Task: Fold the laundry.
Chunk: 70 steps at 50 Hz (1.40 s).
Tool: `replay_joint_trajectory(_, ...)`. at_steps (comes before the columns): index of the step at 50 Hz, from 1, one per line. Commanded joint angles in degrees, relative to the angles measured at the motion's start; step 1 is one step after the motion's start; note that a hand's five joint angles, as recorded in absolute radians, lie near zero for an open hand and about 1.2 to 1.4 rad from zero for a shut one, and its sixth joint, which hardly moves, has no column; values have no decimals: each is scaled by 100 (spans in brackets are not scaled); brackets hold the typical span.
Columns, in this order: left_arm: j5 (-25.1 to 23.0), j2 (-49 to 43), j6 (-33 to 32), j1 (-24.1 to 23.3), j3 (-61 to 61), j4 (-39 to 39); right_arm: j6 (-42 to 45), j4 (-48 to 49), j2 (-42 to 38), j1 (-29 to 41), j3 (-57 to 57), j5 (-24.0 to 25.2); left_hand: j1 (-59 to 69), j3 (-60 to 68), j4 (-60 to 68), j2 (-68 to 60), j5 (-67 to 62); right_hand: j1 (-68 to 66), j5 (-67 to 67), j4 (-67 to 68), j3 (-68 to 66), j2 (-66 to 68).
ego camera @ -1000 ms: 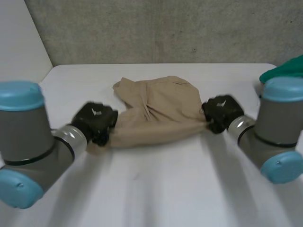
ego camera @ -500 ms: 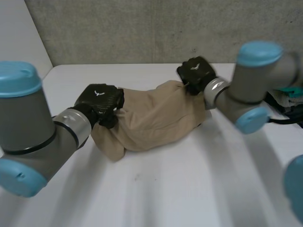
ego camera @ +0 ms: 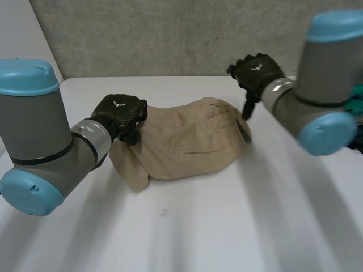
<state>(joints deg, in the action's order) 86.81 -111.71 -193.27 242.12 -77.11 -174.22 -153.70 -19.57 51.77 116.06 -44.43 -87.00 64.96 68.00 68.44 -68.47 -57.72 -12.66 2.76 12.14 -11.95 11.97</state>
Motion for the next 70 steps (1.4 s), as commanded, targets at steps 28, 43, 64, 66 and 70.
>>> replay_joint_trajectory(28,-50,-1,97,256,266,327,755,4164,-784,-22,-2834,272,1504,1200,1156,-1153,-1228,-6734,6724,6786,-6805,6803)
replay_joint_trajectory(43,-200,1502,-484,406,1926,1575,-554,404,2065,-830,-1430,1291,1504,1200,1156,-1153,-1228,-6734,6724,6786,-6805,6803)
replay_joint_trajectory(64,-701,64,-493,696,2559,874,-863,-550,783,-726,498,1170,1504,1200,1156,-1153,-1228,-6734,6724,6786,-6805,6803)
replay_joint_trajectory(66,-762,-236,-475,722,2761,505,-845,-110,624,-655,480,993,1504,1200,1156,-1153,-1228,-6734,6724,6786,-6805,6803)
replay_joint_trajectory(70,-798,-913,-405,801,3587,-690,-837,1426,185,-479,628,396,1504,1200,1156,-1153,-1228,-6734,6724,6786,-6805,6803)
